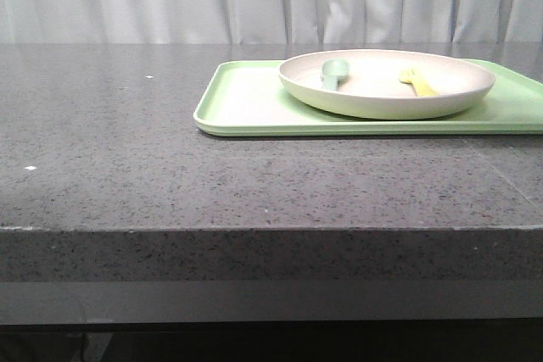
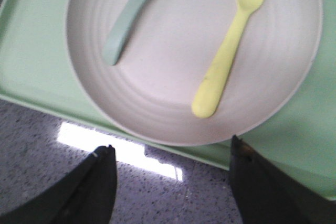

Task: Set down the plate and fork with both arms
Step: 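Lower the right gripper and grasp the yellow fork on the plate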

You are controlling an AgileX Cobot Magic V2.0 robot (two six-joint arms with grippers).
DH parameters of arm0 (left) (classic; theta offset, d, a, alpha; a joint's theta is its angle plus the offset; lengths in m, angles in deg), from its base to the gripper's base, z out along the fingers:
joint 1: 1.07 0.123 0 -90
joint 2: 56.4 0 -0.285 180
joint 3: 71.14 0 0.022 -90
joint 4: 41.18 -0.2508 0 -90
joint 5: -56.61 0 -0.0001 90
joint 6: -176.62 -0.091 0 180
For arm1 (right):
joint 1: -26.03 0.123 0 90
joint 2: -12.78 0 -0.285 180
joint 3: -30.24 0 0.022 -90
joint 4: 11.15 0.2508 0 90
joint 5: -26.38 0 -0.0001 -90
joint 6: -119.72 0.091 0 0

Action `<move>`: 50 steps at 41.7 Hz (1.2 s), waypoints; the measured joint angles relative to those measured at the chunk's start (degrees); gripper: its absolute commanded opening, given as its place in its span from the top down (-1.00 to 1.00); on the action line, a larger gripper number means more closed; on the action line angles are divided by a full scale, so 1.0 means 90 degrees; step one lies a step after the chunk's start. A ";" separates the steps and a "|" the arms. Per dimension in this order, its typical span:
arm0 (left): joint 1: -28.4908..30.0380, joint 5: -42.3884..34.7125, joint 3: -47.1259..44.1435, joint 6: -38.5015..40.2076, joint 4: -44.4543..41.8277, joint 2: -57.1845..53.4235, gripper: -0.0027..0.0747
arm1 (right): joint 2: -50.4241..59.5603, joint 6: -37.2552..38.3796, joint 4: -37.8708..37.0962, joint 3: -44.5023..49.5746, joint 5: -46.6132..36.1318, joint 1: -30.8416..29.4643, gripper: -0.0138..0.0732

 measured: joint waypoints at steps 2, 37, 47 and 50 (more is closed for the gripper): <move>0.0000 0.0000 0.0000 0.0000 0.0000 0.0000 -0.15 | -0.0232 0.0156 -0.0198 -0.0237 0.0142 0.0000 -0.43; 0.0000 -0.0016 -0.0011 -0.0010 0.0000 0.0000 -0.15 | -0.3184 0.1261 -0.0615 -0.2842 0.1075 -0.0336 -0.09; 0.0000 -0.0016 -0.0011 -0.0010 0.0000 0.0000 -0.15 | -0.3440 0.1284 -0.0253 -0.2851 0.1075 -0.0430 -0.09; 0.0000 -0.0016 -0.0011 -0.0010 0.0000 0.0000 -0.15 | -0.3472 0.1298 -0.0214 -0.2851 0.1075 -0.0430 -0.09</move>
